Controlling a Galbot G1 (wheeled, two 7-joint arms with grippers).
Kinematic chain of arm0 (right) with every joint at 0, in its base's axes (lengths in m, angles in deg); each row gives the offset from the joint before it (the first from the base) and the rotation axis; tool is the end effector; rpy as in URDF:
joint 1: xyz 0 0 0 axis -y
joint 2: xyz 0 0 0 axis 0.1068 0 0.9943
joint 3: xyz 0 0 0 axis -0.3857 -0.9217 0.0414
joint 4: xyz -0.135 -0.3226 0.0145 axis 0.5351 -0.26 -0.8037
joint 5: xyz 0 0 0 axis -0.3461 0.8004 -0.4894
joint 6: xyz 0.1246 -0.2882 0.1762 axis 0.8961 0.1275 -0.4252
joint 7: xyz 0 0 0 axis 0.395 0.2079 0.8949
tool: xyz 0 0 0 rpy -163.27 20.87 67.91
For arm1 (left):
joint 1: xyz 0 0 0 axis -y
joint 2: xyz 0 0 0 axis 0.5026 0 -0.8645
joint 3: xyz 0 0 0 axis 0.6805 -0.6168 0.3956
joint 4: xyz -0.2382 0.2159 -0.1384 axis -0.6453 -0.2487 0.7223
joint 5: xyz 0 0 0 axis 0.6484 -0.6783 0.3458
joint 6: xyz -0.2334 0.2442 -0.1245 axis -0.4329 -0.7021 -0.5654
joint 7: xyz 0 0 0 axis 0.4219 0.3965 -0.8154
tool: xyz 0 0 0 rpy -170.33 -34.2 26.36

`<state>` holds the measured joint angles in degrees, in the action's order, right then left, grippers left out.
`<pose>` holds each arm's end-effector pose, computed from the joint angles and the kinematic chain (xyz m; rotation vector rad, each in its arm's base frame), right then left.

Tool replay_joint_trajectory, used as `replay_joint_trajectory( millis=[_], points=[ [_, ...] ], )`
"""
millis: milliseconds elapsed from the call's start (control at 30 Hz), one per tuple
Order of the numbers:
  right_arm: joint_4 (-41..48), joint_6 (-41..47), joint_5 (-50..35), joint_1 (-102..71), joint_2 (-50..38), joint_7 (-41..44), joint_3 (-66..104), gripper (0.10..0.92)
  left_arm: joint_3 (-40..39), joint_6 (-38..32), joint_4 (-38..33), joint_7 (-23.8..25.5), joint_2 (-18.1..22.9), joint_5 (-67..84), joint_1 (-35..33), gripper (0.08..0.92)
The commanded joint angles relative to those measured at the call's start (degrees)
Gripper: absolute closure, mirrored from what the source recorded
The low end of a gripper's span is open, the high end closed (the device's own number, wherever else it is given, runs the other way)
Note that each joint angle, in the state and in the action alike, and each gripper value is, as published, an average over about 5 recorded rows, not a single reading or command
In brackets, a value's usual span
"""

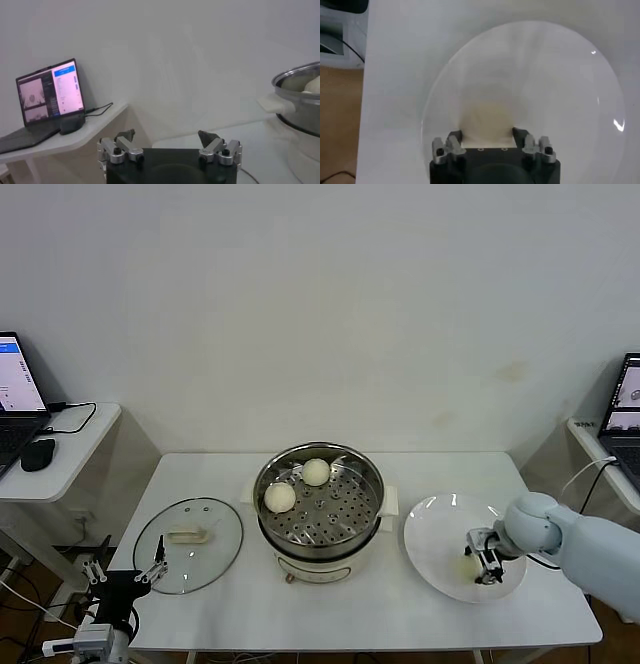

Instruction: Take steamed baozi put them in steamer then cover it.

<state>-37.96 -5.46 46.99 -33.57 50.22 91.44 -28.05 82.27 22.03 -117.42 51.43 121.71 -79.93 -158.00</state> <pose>0.4199 -0.1539 -0.2350 1.2358 -1.3076 1.4210 0.1575 0.1074 -0.2848 0.2684 -2.9614 -0.4235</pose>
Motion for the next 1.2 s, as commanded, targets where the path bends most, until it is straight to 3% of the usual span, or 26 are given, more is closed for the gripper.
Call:
replay_joint_trajectory(
  millis=[33, 467, 767, 1200],
  points=[
    [-0.5, 0.0, -1.0, 2.8, -0.4, 0.9, -0.4, 0.456, 0.0, 0.0, -0.2, 0.0, -0.1, 0.0, -0.1, 0.177],
    [1.0, 0.0, -13.6, 30.7, 1.0, 5.1, -7.7, 0.45, 0.2, 0.0, -0.7, 0.0, -0.9, 0.5, -0.1, 0.177],
    [3.3, -1.6, -23.0, 50.7, 14.9, 4.5, -18.6, 0.448, 0.4, 0.0, -0.8, 0.1, -1.3, 1.2, 0.2, 0.177],
    [4.6, -13.6, -26.0, 47.6, 31.5, 0.1, -26.8, 0.448, 1.5, 0.0, -0.7, 0.1, -1.2, 1.7, 0.0, 0.177]
  ],
)
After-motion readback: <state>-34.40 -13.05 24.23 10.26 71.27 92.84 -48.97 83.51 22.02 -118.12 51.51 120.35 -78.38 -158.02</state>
